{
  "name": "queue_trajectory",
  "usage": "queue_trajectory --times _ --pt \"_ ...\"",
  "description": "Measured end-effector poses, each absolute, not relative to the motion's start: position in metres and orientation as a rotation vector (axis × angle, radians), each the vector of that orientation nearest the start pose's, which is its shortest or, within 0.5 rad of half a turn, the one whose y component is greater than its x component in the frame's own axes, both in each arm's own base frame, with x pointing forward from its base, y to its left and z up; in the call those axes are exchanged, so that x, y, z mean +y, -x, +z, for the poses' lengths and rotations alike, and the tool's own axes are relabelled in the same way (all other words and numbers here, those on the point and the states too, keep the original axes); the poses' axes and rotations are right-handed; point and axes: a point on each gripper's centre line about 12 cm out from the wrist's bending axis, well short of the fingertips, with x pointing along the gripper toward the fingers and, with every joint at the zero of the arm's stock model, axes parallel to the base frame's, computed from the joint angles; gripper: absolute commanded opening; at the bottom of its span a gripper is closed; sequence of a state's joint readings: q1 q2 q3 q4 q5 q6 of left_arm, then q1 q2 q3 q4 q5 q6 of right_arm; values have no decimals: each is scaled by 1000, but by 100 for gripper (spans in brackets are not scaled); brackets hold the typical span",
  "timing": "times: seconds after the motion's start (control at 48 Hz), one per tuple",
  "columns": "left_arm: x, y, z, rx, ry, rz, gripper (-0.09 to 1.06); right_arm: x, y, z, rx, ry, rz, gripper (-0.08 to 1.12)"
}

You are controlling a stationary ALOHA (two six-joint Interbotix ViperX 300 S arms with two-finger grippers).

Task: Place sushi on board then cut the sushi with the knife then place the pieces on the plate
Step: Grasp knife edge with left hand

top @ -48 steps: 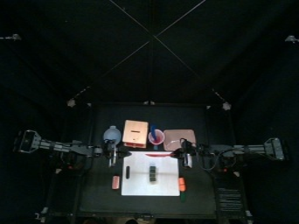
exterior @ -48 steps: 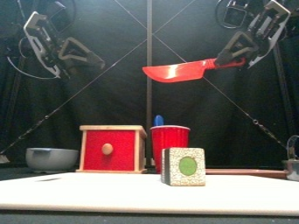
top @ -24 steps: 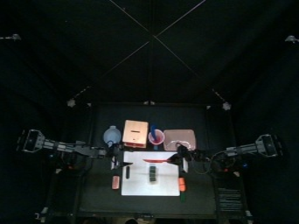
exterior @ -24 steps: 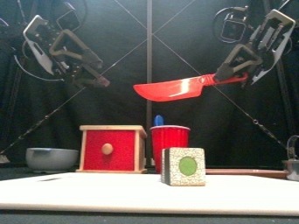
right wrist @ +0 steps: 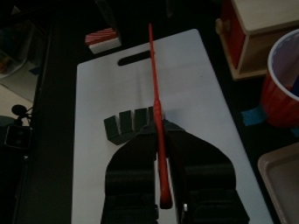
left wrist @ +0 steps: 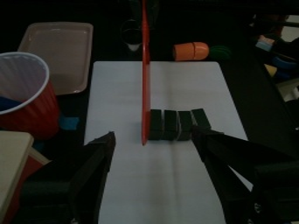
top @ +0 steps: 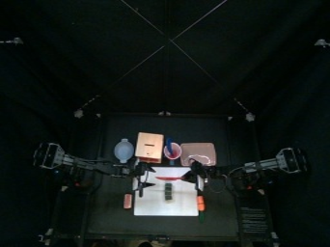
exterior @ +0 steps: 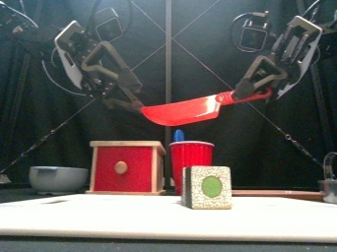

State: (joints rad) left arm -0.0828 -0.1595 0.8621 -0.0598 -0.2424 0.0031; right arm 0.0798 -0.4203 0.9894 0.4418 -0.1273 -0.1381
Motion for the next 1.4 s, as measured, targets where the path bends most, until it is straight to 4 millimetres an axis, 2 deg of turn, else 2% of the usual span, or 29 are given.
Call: queue_trajectory --times 0.396,0.729,1.083,1.396 --pt "-23 -355 181 475 21 -46 94 18 -293 210 462 -264 -42 35" --pt "-18 -355 180 476 23 -33 77 18 -295 208 473 -264 -43 35" --pt "-17 -363 164 517 9 -35 64 18 -296 209 468 -261 -40 35" --pt "-17 -364 167 510 2 -38 63 19 -296 207 476 -264 -39 35"
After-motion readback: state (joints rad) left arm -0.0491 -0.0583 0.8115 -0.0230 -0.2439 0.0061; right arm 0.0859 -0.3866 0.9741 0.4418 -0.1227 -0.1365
